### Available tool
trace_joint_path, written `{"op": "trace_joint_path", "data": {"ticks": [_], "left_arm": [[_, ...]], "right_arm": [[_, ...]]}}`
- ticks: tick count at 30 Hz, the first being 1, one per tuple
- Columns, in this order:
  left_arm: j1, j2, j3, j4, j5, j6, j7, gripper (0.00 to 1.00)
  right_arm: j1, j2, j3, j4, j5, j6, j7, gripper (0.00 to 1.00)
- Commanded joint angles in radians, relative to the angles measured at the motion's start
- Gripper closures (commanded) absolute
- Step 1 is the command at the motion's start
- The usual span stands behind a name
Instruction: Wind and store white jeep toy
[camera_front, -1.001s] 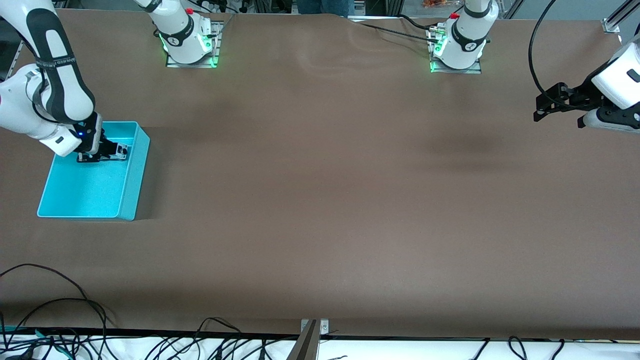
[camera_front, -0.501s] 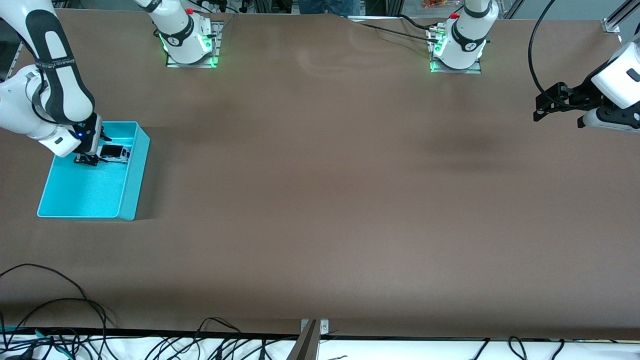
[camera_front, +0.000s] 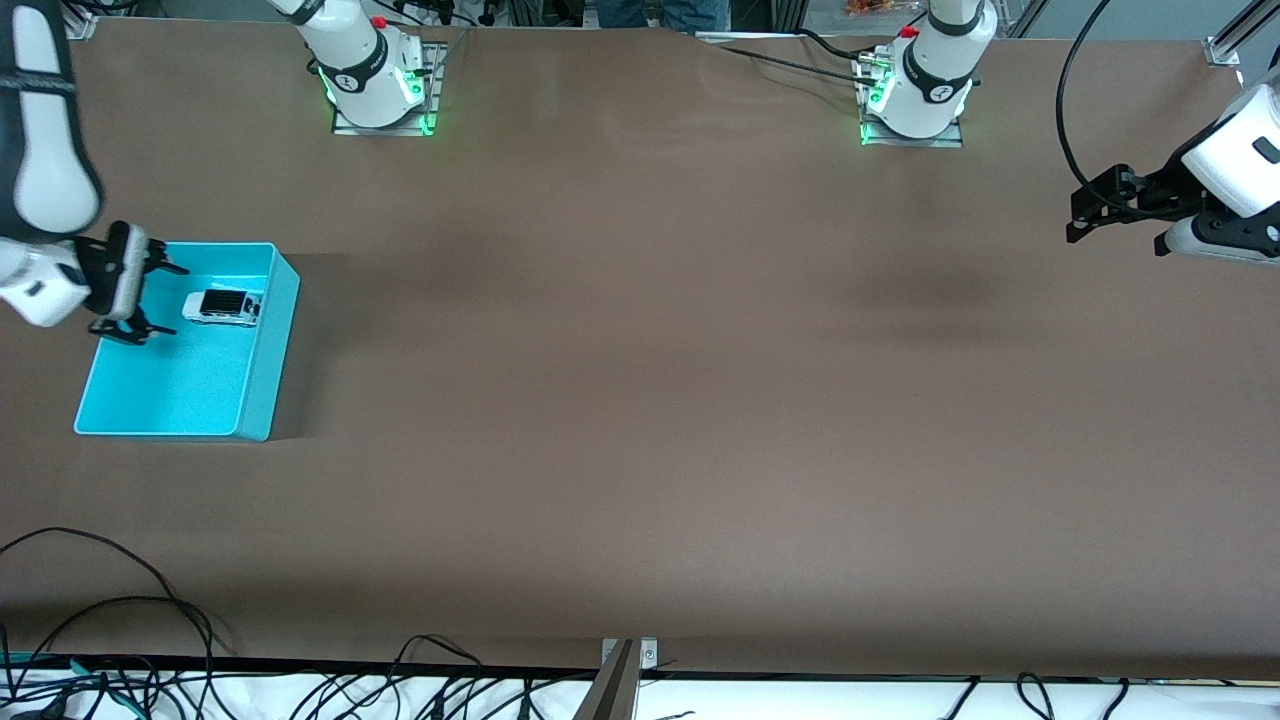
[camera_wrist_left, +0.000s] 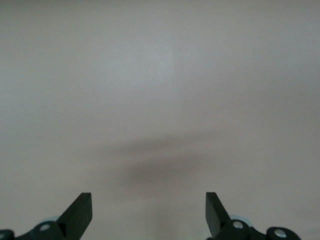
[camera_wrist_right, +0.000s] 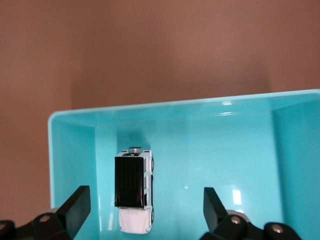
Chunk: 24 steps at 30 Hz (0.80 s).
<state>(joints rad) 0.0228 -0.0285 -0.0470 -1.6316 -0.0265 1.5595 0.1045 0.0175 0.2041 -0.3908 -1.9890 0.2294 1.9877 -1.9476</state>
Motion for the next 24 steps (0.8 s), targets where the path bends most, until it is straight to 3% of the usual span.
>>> {"op": "trace_joint_path", "data": {"ticks": [1,10,24], "left_arm": [[0.002,0.010,-0.002,0.029,-0.010,-0.024,0.000,0.00],[0.005,0.012,-0.002,0.029,-0.010,-0.024,0.000,0.00],[0.005,0.010,-0.002,0.029,-0.009,-0.024,0.001,0.00]], "right_arm": [[0.022,0.009,0.003,0.163,0.001,-0.162,0.163,0.00],[0.093,-0.006,0.003,0.331,-0.082,-0.339,0.461,0.00],[0.222,-0.035,0.001,0.487,-0.176,-0.566,1.163,0.00]]}}
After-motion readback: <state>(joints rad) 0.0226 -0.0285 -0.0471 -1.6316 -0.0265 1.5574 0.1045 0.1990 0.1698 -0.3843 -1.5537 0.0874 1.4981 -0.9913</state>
